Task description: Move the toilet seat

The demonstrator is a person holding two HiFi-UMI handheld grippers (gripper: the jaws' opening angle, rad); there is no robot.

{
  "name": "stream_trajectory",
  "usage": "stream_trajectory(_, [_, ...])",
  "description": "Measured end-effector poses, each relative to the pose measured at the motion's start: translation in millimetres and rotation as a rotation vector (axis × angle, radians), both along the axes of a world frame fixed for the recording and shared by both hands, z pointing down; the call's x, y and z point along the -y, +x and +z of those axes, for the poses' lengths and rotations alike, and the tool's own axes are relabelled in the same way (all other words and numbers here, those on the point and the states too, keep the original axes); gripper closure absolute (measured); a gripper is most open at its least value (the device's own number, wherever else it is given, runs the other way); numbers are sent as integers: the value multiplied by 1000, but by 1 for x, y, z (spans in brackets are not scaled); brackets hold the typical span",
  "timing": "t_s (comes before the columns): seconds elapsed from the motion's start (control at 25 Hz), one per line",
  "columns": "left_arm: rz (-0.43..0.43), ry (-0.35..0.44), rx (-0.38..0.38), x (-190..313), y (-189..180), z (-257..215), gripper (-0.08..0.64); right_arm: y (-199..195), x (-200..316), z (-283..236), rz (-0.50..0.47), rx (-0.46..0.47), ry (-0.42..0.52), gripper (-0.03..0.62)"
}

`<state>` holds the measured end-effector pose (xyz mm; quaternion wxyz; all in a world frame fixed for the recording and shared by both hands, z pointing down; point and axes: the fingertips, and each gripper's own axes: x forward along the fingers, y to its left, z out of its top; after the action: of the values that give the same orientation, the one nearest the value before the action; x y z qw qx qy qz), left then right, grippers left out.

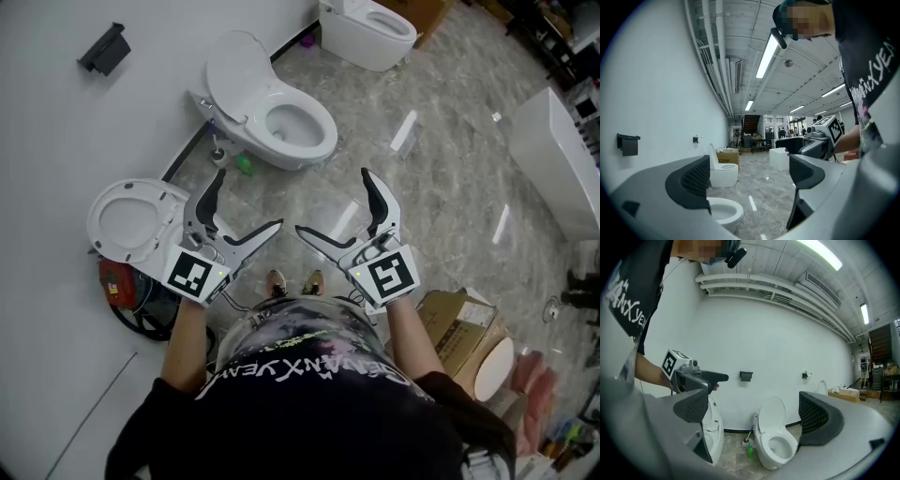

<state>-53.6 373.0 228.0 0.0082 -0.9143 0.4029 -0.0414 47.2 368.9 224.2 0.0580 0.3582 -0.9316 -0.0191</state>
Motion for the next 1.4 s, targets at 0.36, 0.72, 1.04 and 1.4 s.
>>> stream_trajectory(0.36, [-27,11,14,-13,23,-2,51,24,-12,2,-25,-2,7,8])
stream_trajectory(0.72, [-57,13,29,-33,49,10,51,49,-28,21,-66,-20,-2,8])
stream_trajectory(1.04, [-62,10,29,-40,61,16,51,63,-32,20,-53,-15,16,8])
stream_trajectory(1.4, [-43,18,25,-22,65,24,51,68,-16,29,-34,-26,23,8])
